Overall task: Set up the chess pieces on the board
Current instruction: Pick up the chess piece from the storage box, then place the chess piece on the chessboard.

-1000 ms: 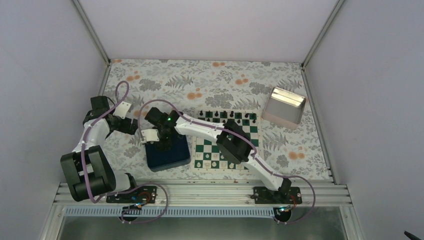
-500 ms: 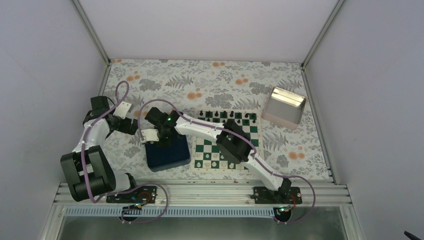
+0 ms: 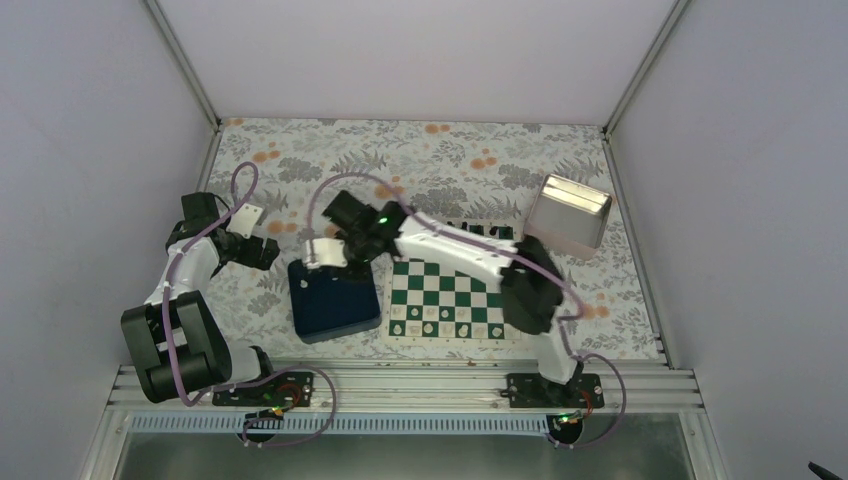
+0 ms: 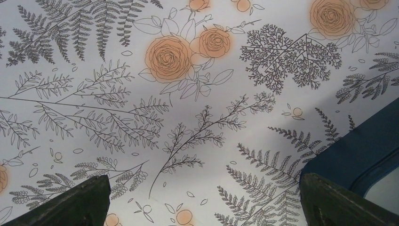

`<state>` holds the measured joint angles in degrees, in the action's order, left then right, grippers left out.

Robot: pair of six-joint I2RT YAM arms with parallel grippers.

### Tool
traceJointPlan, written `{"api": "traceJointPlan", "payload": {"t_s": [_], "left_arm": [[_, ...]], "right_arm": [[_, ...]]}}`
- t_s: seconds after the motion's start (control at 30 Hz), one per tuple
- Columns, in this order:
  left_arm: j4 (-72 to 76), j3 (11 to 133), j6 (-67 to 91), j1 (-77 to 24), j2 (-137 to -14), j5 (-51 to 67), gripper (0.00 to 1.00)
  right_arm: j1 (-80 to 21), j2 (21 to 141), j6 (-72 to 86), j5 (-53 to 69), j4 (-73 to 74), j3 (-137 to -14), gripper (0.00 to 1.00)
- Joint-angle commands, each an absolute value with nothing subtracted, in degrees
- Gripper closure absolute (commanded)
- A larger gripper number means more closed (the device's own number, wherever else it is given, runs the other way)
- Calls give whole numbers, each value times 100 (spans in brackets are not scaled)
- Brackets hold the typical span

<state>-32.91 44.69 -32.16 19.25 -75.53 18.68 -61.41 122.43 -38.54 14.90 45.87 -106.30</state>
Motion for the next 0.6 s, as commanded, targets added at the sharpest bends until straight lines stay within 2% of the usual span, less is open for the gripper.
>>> {"api": "traceJointPlan", "payload": {"t_s": [0.0,0.07,0.33,0.57], "left_arm": [[-3271,4467,-3238,1925,-7601,1959,0],[-3270,4476,-3237,1916,-7609,1966,0],[-3244,4471,-3222,1898,-7638,1890,0],[-3288,4465,-3225,1885,-7624,1855,0]], "right_arm": [[-5702,10818,-3696,1811,4542,-9499,94],[-5487,10267,-3652,1671,4440,-8726,94],[-4277,8441,-3710,1679,4594,-7046,94],[-3601,7605,-3993,1596,4593,-5786,95]]}}
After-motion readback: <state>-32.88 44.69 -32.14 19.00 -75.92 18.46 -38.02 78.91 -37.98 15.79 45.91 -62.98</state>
